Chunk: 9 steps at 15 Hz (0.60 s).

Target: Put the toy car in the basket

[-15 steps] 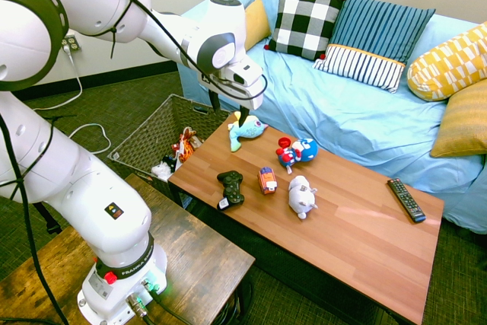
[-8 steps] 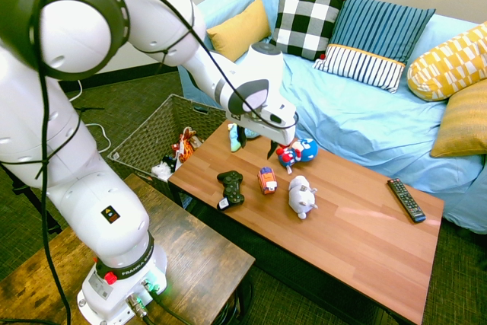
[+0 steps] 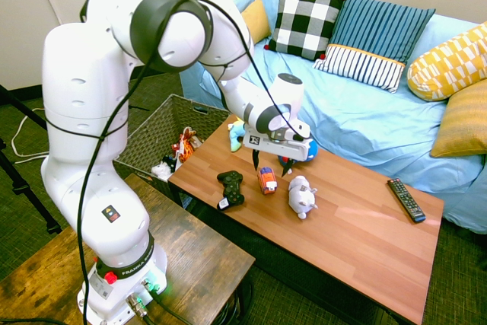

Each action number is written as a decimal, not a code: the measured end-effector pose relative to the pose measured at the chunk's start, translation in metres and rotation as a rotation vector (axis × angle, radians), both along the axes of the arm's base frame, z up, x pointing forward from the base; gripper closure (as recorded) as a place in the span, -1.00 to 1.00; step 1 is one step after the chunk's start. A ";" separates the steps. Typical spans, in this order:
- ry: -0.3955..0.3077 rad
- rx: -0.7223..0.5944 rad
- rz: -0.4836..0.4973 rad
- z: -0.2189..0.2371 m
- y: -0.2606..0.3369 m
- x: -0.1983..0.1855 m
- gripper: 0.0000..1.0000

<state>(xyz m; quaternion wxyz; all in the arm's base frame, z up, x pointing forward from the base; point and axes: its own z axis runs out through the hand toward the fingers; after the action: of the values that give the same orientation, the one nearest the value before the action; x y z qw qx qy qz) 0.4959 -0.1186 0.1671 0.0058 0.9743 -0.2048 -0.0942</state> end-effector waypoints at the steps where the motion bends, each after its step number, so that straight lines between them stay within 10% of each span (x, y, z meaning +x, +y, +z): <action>1: 0.015 0.004 0.008 -0.007 0.001 0.005 -1.00; 7: 0.022 0.020 0.089 -0.036 0.010 0.019 -1.00; 8: 0.016 0.016 0.103 -0.043 0.013 0.019 1.00; 9: 0.003 0.009 0.115 -0.046 0.017 0.021 1.00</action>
<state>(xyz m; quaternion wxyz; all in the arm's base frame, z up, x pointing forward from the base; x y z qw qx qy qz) 0.5165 -0.1018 0.1207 0.0070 0.9843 -0.1480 -0.0960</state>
